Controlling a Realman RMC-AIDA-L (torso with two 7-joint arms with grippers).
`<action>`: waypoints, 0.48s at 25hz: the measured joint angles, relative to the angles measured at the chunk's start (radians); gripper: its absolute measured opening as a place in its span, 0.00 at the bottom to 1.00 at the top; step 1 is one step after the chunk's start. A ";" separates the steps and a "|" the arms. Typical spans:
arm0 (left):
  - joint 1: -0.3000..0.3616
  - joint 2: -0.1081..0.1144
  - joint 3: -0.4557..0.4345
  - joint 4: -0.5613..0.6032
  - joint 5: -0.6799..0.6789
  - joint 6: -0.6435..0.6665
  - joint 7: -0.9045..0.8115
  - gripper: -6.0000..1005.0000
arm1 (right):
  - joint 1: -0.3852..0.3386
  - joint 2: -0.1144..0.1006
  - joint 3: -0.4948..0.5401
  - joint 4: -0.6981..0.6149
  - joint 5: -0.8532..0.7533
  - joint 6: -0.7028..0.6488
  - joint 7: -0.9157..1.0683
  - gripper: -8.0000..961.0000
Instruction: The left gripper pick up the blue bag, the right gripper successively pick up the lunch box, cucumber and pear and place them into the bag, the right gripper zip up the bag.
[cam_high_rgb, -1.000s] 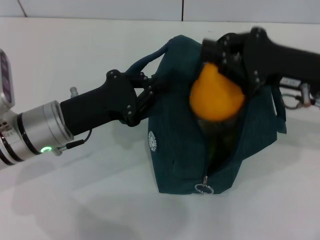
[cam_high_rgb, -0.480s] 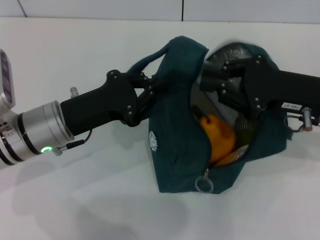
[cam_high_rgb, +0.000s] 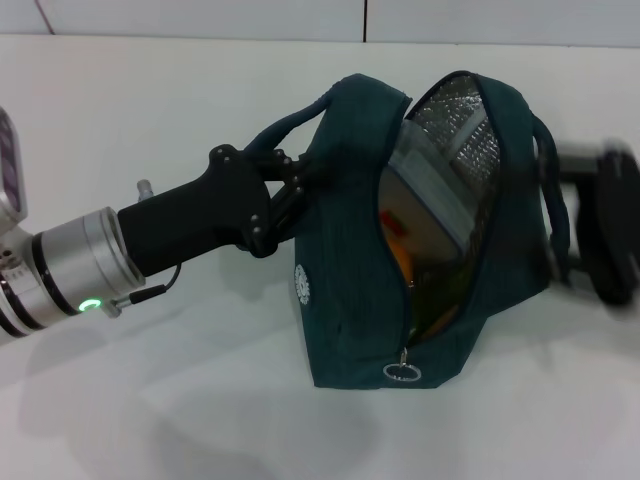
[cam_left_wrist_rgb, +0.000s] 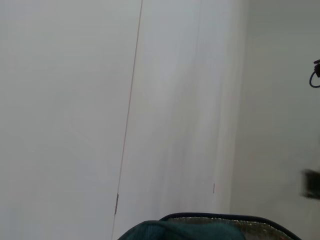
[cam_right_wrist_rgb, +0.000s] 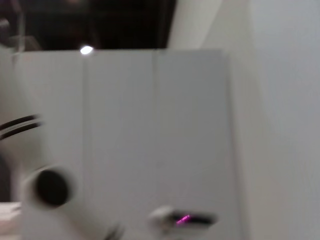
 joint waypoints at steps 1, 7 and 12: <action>0.000 0.000 0.000 -0.003 0.000 0.000 0.000 0.05 | -0.016 -0.012 0.000 -0.025 -0.045 -0.035 0.015 0.43; 0.000 0.000 0.001 -0.005 -0.001 0.001 0.001 0.05 | -0.051 -0.054 0.009 -0.047 -0.269 -0.114 0.071 0.48; -0.003 0.000 0.005 -0.007 -0.001 0.005 0.019 0.05 | -0.056 0.004 0.001 -0.004 -0.371 0.077 0.079 0.48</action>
